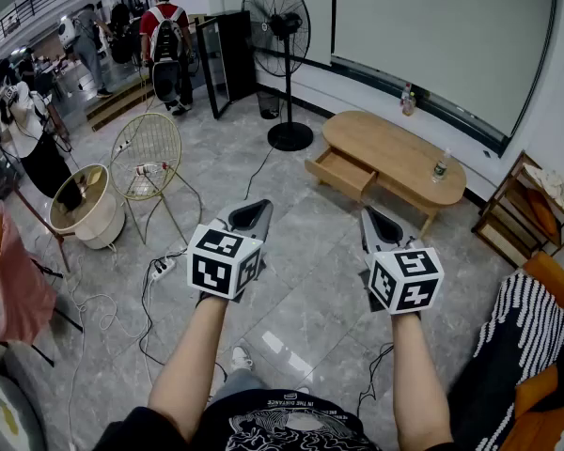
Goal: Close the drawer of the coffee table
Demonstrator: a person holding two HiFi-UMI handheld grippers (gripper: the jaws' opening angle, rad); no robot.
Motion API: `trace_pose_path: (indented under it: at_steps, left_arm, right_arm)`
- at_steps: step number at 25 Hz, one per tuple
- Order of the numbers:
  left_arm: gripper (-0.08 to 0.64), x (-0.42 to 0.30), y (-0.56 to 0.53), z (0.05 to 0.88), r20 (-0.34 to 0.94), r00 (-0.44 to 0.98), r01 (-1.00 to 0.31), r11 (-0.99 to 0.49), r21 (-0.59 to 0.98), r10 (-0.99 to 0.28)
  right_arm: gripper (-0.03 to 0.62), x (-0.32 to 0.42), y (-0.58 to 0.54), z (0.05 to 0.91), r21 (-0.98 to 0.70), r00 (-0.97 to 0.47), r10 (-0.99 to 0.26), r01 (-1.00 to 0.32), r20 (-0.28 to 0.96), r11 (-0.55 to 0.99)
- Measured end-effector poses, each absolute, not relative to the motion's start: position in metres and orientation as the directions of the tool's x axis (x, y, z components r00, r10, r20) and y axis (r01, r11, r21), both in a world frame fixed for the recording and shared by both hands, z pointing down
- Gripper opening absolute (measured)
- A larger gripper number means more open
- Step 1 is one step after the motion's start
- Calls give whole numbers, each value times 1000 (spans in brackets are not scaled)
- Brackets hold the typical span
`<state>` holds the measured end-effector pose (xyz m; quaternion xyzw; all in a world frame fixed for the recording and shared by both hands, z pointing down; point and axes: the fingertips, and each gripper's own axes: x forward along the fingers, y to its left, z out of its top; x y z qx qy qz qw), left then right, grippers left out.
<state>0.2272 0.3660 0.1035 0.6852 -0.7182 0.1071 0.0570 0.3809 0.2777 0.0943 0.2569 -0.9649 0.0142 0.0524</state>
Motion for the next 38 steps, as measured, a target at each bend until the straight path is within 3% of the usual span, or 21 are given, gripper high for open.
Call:
trace_pose_path:
  at_steps: [7, 17, 27, 38]
  left_arm:
    - [6, 228, 352, 98, 237, -55, -996, 38, -78, -970]
    - [8, 190, 312, 107, 235, -10, -997, -7, -74, -972]
    - [8, 95, 219, 116, 245, 85, -995, -95, -31, -966]
    - [8, -29, 133, 115, 258, 198, -980, -201, 16, -946]
  right_arm:
    - [5, 381, 263, 91, -2, -855, -506, -510, 113, 860]
    - [93, 341, 232, 97, 3, -840, -528, -532, 124, 847]
    - [204, 251, 158, 106, -11, -790, -587, -598, 177, 802]
    - [259, 139, 93, 109, -40, -714, -661, -686, 232, 727]
